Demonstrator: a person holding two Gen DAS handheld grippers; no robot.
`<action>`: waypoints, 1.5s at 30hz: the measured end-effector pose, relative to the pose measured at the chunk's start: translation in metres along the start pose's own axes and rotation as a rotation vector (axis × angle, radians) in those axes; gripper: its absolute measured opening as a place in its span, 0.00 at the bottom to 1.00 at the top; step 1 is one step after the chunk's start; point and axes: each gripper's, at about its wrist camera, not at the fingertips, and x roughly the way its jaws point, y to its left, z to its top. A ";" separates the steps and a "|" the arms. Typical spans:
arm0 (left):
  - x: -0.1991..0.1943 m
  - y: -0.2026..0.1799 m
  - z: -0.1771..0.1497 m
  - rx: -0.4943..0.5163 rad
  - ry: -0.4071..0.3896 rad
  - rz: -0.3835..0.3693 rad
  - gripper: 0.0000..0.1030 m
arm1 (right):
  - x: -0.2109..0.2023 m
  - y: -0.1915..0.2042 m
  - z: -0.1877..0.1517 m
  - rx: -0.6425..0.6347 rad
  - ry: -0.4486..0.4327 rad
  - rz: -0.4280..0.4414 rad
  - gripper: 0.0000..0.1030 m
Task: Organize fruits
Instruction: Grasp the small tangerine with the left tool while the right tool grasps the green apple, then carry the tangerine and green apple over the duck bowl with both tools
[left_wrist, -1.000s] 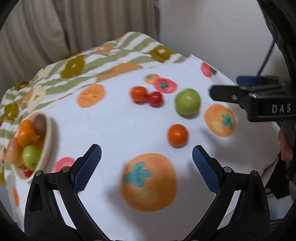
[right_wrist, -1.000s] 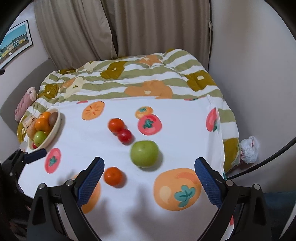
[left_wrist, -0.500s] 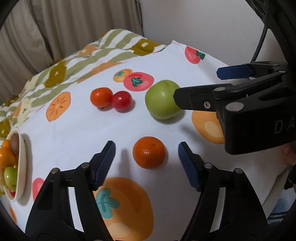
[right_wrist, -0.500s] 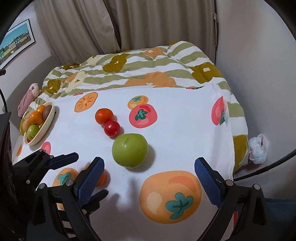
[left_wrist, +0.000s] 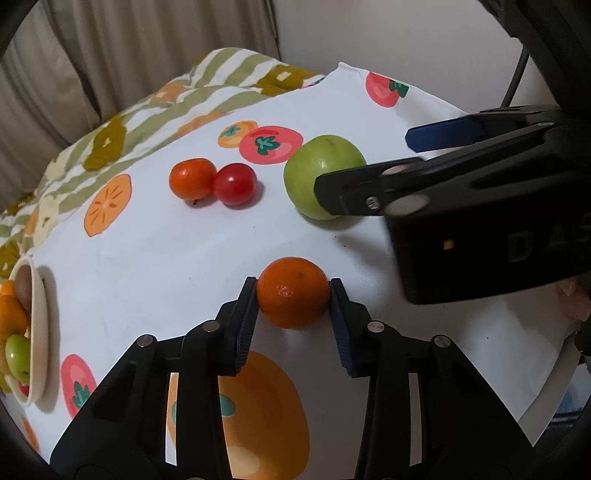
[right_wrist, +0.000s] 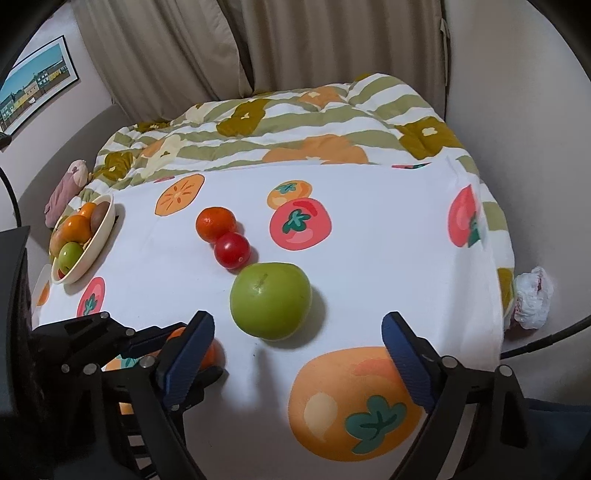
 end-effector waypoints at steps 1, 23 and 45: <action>0.000 0.000 0.000 -0.002 0.001 0.001 0.41 | 0.002 0.000 0.000 0.000 0.005 0.001 0.88; -0.009 0.035 -0.017 -0.087 0.042 0.073 0.40 | 0.026 0.010 0.008 0.006 0.046 0.057 0.60; -0.064 0.089 -0.019 -0.219 0.001 0.129 0.40 | -0.006 0.041 0.023 -0.016 -0.001 0.080 0.48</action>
